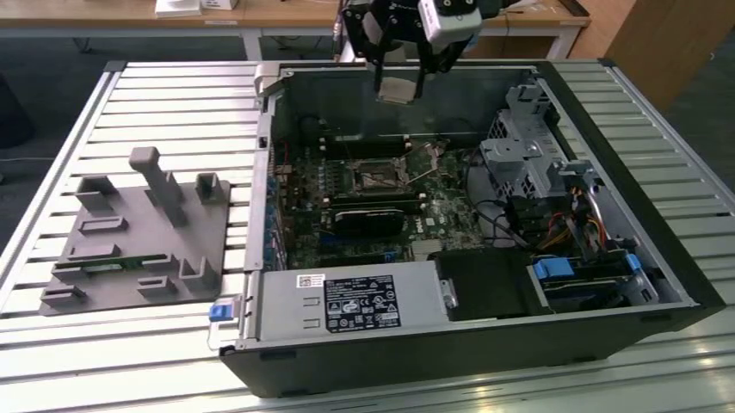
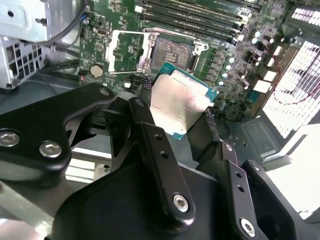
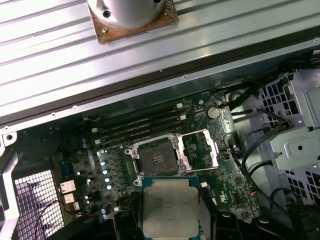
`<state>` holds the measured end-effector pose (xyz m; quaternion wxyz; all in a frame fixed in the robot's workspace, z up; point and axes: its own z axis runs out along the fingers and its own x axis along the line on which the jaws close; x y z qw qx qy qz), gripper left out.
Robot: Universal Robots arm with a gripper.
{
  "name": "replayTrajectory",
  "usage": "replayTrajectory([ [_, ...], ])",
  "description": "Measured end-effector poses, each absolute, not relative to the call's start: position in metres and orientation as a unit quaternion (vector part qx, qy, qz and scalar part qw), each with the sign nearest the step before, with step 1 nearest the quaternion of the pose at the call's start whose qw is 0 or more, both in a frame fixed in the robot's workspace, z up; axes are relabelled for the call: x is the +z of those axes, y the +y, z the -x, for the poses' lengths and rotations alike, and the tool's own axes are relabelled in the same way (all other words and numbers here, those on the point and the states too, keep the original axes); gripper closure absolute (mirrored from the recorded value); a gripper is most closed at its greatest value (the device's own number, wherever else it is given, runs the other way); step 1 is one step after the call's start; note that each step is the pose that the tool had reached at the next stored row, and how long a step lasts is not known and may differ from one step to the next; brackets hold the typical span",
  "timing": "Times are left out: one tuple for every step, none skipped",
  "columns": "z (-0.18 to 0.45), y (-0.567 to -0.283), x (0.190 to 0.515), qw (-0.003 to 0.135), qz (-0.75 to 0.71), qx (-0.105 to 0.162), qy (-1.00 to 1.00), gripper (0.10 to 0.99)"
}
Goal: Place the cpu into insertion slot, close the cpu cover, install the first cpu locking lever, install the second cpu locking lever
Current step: 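Place the cpu into insertion slot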
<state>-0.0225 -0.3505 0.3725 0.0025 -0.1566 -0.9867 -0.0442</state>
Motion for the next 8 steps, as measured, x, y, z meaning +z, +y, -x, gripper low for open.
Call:
replayTrajectory([
  [0.0225, -0.3506, 0.3725, 0.002, 0.162, -0.044, -0.986, 0.549],
  [0.0225, -0.3505, 0.3724, 0.002, 0.168, -0.044, -0.985, 0.549],
  [0.0225, -0.3505, 0.3723, 0.002, 0.174, -0.044, -0.984, 0.549],
  [0.0225, -0.3505, 0.3722, 0.001, 0.180, -0.044, -0.983, 0.549],
  [0.0225, -0.3505, 0.3721, 0.001, 0.185, -0.044, -0.982, 0.549],
  [0.0225, -0.3505, 0.3721, 0.001, 0.192, -0.044, -0.980, 0.549],
  [0.0225, -0.3506, 0.3720, 0.001, 0.198, -0.044, -0.979, 0.549],
  [0.0225, -0.3505, 0.3719, 0.000, 0.204, -0.044, -0.978, 0.549],
])
